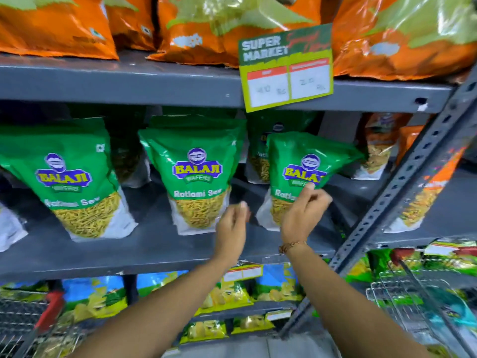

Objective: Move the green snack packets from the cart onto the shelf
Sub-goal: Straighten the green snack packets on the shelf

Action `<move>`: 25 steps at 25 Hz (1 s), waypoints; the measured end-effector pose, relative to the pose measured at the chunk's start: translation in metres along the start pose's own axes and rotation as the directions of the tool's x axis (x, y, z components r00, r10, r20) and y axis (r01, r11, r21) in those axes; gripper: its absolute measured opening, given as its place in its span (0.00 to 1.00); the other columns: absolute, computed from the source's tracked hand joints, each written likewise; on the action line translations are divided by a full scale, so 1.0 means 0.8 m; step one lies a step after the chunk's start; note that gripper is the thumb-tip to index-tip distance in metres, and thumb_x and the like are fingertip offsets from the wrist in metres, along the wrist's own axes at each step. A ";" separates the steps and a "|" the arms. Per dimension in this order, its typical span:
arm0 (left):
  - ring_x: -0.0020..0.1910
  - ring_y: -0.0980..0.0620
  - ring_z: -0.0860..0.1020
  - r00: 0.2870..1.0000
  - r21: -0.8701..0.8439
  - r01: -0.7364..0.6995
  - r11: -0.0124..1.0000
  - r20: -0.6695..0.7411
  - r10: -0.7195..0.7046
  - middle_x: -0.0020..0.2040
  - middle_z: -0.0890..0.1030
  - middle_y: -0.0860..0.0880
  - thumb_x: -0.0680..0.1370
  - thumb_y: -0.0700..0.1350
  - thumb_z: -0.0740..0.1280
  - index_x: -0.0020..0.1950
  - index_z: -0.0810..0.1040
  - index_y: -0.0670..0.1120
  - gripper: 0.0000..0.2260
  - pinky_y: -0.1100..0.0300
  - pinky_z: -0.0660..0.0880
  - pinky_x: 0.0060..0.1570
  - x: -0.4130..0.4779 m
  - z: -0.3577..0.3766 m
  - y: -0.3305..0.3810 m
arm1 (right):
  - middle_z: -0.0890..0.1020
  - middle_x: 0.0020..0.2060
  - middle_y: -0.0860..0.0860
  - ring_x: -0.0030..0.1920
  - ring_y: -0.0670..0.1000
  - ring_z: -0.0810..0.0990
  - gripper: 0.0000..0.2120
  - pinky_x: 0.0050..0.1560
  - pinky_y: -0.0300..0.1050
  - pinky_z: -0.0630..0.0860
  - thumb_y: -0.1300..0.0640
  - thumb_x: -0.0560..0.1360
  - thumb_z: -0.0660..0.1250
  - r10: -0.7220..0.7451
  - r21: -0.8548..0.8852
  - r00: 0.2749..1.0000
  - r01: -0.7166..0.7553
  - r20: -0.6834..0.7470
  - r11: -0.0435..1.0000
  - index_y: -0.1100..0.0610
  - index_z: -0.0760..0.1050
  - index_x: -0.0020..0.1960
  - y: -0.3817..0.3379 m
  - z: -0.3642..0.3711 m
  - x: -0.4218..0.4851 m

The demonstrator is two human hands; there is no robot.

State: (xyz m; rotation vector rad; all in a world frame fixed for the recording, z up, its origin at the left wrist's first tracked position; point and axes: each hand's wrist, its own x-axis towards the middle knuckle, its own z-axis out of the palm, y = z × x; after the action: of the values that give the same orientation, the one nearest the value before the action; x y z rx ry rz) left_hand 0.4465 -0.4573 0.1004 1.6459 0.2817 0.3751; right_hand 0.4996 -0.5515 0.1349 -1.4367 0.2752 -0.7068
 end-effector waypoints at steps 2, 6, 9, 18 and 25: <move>0.55 0.56 0.72 0.997 -0.118 0.017 0.993 0.070 -0.009 0.55 0.74 0.50 0.80 0.46 0.54 0.61 0.72 0.42 0.14 0.67 0.66 0.56 0.037 0.044 0.039 | 0.73 0.55 0.61 0.57 0.58 0.70 0.16 0.60 0.49 0.64 0.56 0.78 0.56 0.080 -0.065 0.992 -0.087 -0.102 0.994 0.67 0.69 0.59 -0.001 -0.005 0.054; 0.56 0.53 0.77 0.999 -0.305 0.042 0.952 -0.014 -0.049 0.59 0.77 0.43 0.79 0.44 0.58 0.59 0.72 0.40 0.12 0.61 0.71 0.57 0.117 0.078 0.087 | 0.76 0.34 0.51 0.32 0.37 0.78 0.15 0.36 0.28 0.73 0.66 0.78 0.52 0.217 0.147 0.954 -0.250 0.208 0.957 0.53 0.70 0.38 -0.008 0.000 0.149; 0.34 0.67 0.75 0.987 -0.298 -0.022 0.954 -0.158 -0.026 0.39 0.77 0.52 0.78 0.39 0.59 0.45 0.75 0.44 0.06 0.71 0.71 0.40 0.142 0.077 0.095 | 0.81 0.25 0.47 0.26 0.38 0.78 0.14 0.32 0.32 0.77 0.64 0.76 0.57 0.273 0.199 0.896 -0.356 0.350 0.913 0.53 0.72 0.34 -0.014 0.009 0.191; 0.31 0.71 0.73 0.979 -0.323 -0.153 0.934 -0.181 0.097 0.34 0.79 0.61 0.79 0.40 0.59 0.42 0.75 0.48 0.08 0.76 0.69 0.38 0.132 0.088 0.089 | 0.84 0.38 0.49 0.39 0.47 0.80 0.12 0.44 0.44 0.76 0.54 0.79 0.55 0.382 0.318 0.857 -0.490 0.344 0.812 0.57 0.76 0.47 0.006 -0.003 0.207; 0.62 0.52 0.74 0.960 0.125 0.141 0.982 0.224 -0.166 0.65 0.76 0.52 0.60 0.69 0.68 0.63 0.68 0.58 0.34 0.48 0.72 0.65 0.083 0.094 -0.011 | 0.73 0.62 0.50 0.63 0.49 0.71 0.27 0.62 0.42 0.67 0.45 0.81 0.41 0.499 -0.142 0.614 -0.535 0.612 0.833 0.55 0.66 0.70 0.064 -0.040 0.115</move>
State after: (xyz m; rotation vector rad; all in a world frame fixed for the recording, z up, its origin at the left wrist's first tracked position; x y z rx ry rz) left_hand 0.5378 -0.4987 0.0903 1.7430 0.2540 0.0473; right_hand 0.5665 -0.6331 0.1031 -1.3616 0.1271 0.2698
